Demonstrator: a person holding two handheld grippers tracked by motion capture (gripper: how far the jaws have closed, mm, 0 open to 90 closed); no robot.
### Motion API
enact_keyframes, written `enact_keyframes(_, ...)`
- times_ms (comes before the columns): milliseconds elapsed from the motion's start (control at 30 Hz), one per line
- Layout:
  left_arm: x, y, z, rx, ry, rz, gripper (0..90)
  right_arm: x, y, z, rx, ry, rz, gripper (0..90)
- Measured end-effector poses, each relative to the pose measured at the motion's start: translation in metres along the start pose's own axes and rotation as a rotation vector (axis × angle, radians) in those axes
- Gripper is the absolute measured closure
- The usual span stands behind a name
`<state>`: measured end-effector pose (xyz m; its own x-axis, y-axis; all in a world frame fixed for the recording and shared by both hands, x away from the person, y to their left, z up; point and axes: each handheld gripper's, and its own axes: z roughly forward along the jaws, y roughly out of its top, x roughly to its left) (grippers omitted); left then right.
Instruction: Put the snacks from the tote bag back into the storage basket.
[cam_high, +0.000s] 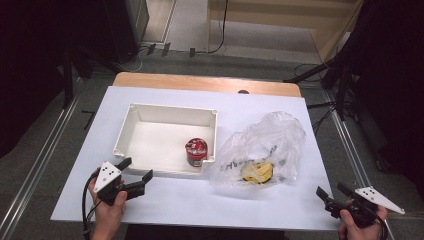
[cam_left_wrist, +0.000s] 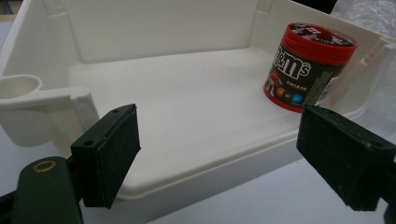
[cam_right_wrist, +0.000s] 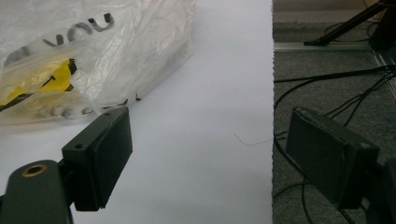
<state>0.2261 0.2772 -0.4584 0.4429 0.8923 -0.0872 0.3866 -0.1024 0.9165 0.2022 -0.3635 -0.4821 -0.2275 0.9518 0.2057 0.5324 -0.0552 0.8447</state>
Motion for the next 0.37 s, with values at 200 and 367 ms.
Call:
enact_keyframes(200,0.0003,-0.0002,-0.0003,-0.002,-0.007,-0.001,13.5,0.0030,0.0005,0.0053,0.013,-0.011,-0.014,15.1)
enact_keyframes(367,0.0002,0.0000,-0.0002,-0.001,-0.007,0.002,13.5,0.0039,0.0003,0.0071,0.018,-0.014,-0.008,15.1)
